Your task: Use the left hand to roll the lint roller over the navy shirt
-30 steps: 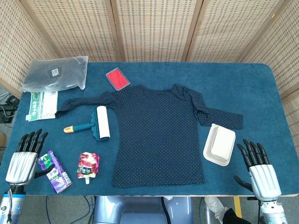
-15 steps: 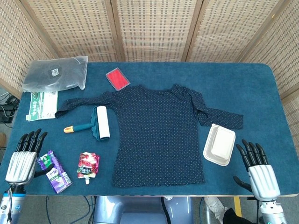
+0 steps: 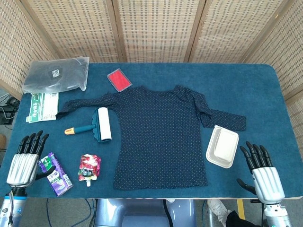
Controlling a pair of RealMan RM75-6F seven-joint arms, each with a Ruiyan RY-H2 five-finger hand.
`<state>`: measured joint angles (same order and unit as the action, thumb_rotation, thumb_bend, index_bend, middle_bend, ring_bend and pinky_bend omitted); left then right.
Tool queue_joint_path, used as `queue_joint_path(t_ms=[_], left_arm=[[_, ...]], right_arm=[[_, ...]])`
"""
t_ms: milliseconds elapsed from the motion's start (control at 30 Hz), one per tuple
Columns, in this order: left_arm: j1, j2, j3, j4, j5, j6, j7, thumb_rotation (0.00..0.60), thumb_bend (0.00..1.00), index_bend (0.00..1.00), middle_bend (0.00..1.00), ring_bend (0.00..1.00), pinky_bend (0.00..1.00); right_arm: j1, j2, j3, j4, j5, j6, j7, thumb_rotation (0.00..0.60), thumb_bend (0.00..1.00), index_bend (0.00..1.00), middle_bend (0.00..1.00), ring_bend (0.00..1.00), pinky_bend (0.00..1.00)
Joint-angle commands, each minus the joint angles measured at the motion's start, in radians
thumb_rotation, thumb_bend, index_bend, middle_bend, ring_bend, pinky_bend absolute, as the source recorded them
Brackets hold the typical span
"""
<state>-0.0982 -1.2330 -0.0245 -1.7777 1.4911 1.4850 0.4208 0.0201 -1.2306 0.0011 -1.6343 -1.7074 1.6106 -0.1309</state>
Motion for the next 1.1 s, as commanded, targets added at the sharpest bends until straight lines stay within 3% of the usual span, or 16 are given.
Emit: queue_joint_path(t_ms=[33,167,200,267,333,400,567,667,867,1100], left_arm=[[-0.001,-0.001,-0.002,0.0,-0.002,-0.001,0.001,0.6,0.19,0.0,0.0,0.0,0.04],[-0.009,-0.004,-0.013,0.0,-0.018,-0.01,0.006,0.6,0.19,0.0,0.0,0.0,0.07],[-0.029,-0.005,-0.041,0.003,-0.046,-0.029,0.021,0.6,0.19,0.0,0.0,0.0,0.1],[-0.052,-0.006,-0.069,0.0,-0.078,-0.05,0.037,0.6,0.19,0.0,0.04,0.07,0.21],[-0.073,-0.009,-0.092,0.004,-0.099,-0.068,0.043,0.6,0.2,0.0,0.14,0.19,0.33],[-0.096,-0.012,-0.117,0.01,-0.124,-0.088,0.052,0.6,0.2,0.02,0.31,0.32,0.43],[-0.161,-0.022,-0.173,0.028,-0.197,-0.158,0.065,0.6,0.21,0.12,0.67,0.57,0.57],[-0.208,-0.026,-0.203,0.046,-0.261,-0.225,0.076,0.6,0.22,0.19,0.78,0.66,0.64],[-0.294,-0.043,-0.244,0.1,-0.394,-0.345,0.116,0.6,0.23,0.33,0.87,0.72,0.69],[-0.402,-0.086,-0.263,0.207,-0.547,-0.456,0.177,0.6,0.23,0.36,0.88,0.73,0.69]], right_arm=[[0.0,0.001,0.0,-0.001,0.002,0.0,0.003,0.6,0.12,0.0,0.0,0.0,0.0],[0.0,0.004,0.003,-0.001,0.009,-0.001,0.013,0.6,0.12,0.0,0.0,0.0,0.0],[0.001,0.004,0.004,0.0,0.014,-0.006,0.017,0.6,0.12,0.0,0.0,0.0,0.0],[0.002,0.005,0.004,0.0,0.016,-0.009,0.02,0.6,0.12,0.0,0.0,0.0,0.0],[0.003,0.004,0.004,0.001,0.016,-0.01,0.021,0.6,0.12,0.0,0.0,0.0,0.0],[0.003,0.004,0.005,0.002,0.017,-0.01,0.022,0.6,0.12,0.0,0.0,0.0,0.0],[0.003,0.003,0.006,0.002,0.018,-0.009,0.024,0.6,0.12,0.0,0.0,0.0,0.0],[0.005,0.002,0.005,0.004,0.021,-0.014,0.025,0.6,0.12,0.0,0.0,0.0,0.0],[0.009,-0.005,0.005,0.014,0.031,-0.029,0.023,0.6,0.12,0.0,0.0,0.0,0.0],[0.013,-0.013,0.012,0.029,0.053,-0.045,0.02,0.6,0.12,0.0,0.0,0.0,0.0]])
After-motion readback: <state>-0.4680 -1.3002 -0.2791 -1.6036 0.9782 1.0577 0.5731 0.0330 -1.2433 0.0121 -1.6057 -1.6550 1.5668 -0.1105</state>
